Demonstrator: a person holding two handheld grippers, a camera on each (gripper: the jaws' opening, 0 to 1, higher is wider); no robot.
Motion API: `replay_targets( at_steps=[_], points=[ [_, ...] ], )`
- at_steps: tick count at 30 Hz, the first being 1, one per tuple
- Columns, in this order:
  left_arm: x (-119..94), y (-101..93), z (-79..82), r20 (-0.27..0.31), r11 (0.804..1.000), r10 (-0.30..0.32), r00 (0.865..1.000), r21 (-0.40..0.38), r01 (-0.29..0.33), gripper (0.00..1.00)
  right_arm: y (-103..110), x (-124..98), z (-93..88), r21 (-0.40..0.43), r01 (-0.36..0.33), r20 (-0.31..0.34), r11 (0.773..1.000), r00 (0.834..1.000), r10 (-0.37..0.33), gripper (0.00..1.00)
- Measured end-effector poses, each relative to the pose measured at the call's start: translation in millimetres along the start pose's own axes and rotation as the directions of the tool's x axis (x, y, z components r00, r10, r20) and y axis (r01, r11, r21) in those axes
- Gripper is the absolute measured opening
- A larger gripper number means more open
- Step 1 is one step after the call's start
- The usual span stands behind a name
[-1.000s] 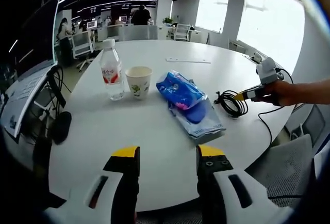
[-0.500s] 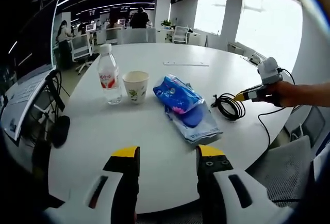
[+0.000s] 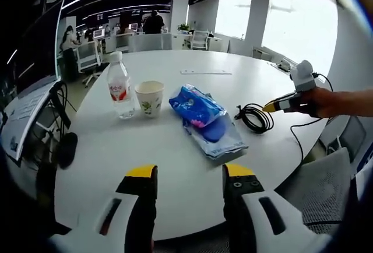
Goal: Arrange the tabletop items into an orderly group along one side of the table until the central work area is clear of visible clutter.
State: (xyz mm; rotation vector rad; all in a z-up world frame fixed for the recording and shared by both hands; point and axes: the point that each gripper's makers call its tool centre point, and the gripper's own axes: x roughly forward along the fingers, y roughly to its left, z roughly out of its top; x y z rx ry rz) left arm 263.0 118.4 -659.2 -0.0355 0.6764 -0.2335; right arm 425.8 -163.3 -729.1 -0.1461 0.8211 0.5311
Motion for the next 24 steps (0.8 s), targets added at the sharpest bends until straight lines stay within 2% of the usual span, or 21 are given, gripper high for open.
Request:
replay_targets(
  at_steps=[7, 13, 16, 24],
  points=[
    [-2.5, 9.7, 6.2, 0.014, 1.0, -0.005, 1.0, 0.011, 0.005, 0.47, 21.5, 2.5, 9.4, -0.039, -0.038, 0.013, 0.999, 0.999, 0.039, 0.22],
    [-4.6, 19.7, 10.7, 0.027, 1.0, -0.003, 1.0, 0.012, 0.003, 0.47, 49.2, 5.2, 19.0, -0.051, -0.085, 0.025, 0.995, 0.996, 0.087, 0.29],
    [-5.4, 25.4, 12.5, 0.031, 1.0, -0.001, 1.0, 0.015, 0.001, 0.47, 67.9, 7.4, 29.3, -0.016, -0.123, 0.067, 0.992, 0.99, 0.123, 0.33],
    [-7.0, 41.3, 17.2, 0.036, 0.999, 0.0, 0.999, 0.04, -0.002, 0.5, 108.7, 16.8, 37.4, 0.03, -0.199, 0.067, 0.98, 0.978, 0.197, 0.37]
  ],
)
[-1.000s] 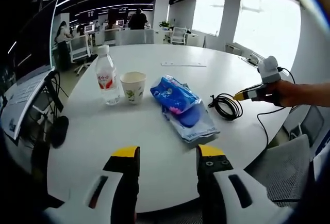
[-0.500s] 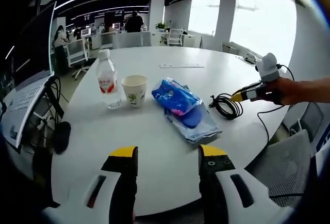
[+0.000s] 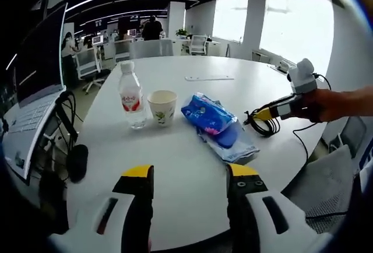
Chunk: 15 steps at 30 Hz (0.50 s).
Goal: Arrange the tabletop items into an orderly group along one side of the table until the central work area is clear of visible clutter.
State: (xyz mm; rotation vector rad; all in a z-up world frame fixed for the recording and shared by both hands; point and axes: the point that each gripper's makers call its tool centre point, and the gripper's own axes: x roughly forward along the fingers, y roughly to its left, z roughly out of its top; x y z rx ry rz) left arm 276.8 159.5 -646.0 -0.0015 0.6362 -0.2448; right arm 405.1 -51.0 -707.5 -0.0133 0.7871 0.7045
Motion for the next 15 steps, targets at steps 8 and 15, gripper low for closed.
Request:
replay_targets(
  at_steps=[8, 15],
  points=[
    [-2.3, 11.5, 1.1, 0.004, 1.0, 0.0, 1.0, 0.002, 0.0, 0.51, 28.6, 21.0, 5.0, 0.076, -0.041, 0.015, 0.996, 0.999, 0.04, 0.39],
    [-6.0, 19.4, -1.9, 0.004, 1.0, 0.007, 1.0, -0.005, -0.007, 0.51, 38.5, 33.7, 5.8, 0.147, -0.029, 0.016, 0.989, 0.999, 0.027, 0.39]
  ],
)
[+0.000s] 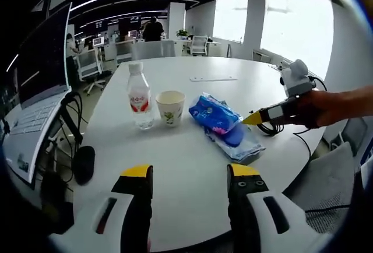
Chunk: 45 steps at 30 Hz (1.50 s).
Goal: Arrange the tabletop items into an orderly group along one side of the table until the central work area is clear of visible clutter.
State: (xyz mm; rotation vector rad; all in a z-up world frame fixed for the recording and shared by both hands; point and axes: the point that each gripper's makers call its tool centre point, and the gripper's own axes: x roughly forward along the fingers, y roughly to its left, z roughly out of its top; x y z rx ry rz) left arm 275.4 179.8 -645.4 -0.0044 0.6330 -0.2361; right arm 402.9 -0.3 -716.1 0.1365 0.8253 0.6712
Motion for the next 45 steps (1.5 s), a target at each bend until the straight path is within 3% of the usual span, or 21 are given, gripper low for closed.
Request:
replay_targets(
  at_steps=[9, 19, 32, 45],
  points=[
    [-0.9, 2.4, -4.5, -0.008, 1.0, 0.005, 1.0, -0.006, -0.005, 0.52, 1.9, 6.9, -4.8, 0.092, 0.031, -0.002, 0.995, 1.0, -0.031, 0.37],
    [1.0, 3.3, -3.7, -0.013, 1.0, 0.002, 1.0, -0.008, -0.002, 0.52, -2.3, 23.8, -4.4, 0.267, 0.047, 0.011, 0.962, 0.999, -0.051, 0.31],
    [-1.7, 4.1, -8.1, -0.022, 1.0, 0.015, 1.0, -0.021, -0.015, 0.51, -16.8, 22.0, -4.9, 0.231, 0.097, -0.01, 0.968, 0.995, -0.097, 0.03],
    [0.7, -5.0, -9.2, -0.027, 1.0, 0.008, 1.0, -0.018, -0.008, 0.51, -40.5, 0.9, 2.0, 0.222, 0.125, 0.018, 0.967, 0.991, -0.133, 0.0]
  ],
)
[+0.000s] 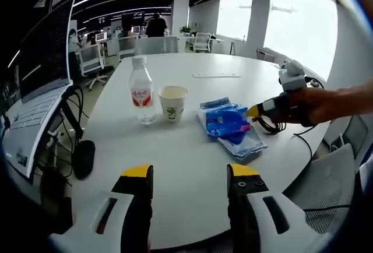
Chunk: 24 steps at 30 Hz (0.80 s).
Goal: Arrange the tabletop items into an orderly group along one side of the table until the central work area is clear of visible clutter.
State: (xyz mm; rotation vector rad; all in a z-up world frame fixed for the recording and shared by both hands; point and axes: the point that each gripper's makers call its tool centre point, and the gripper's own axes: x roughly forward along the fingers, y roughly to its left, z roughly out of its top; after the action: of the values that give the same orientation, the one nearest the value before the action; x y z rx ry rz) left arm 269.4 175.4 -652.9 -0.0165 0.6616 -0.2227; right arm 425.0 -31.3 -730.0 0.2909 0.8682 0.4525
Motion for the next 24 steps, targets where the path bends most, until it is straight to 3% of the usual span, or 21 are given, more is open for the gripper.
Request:
replay_targets(
  at_steps=[12, 24],
  points=[
    [4.3, -9.4, -0.7, 0.004, 1.0, -0.018, 1.0, 0.0, 0.018, 0.51, -13.5, -20.1, 3.6, -0.01, 0.004, 0.022, 1.0, 1.0, -0.004, 0.0],
    [11.8, -19.2, 2.0, -0.006, 0.999, -0.045, 0.999, 0.021, 0.045, 0.5, -28.9, -36.8, 18.7, 0.012, 0.01, 0.069, 1.0, 0.998, -0.011, 0.0]
  ],
)
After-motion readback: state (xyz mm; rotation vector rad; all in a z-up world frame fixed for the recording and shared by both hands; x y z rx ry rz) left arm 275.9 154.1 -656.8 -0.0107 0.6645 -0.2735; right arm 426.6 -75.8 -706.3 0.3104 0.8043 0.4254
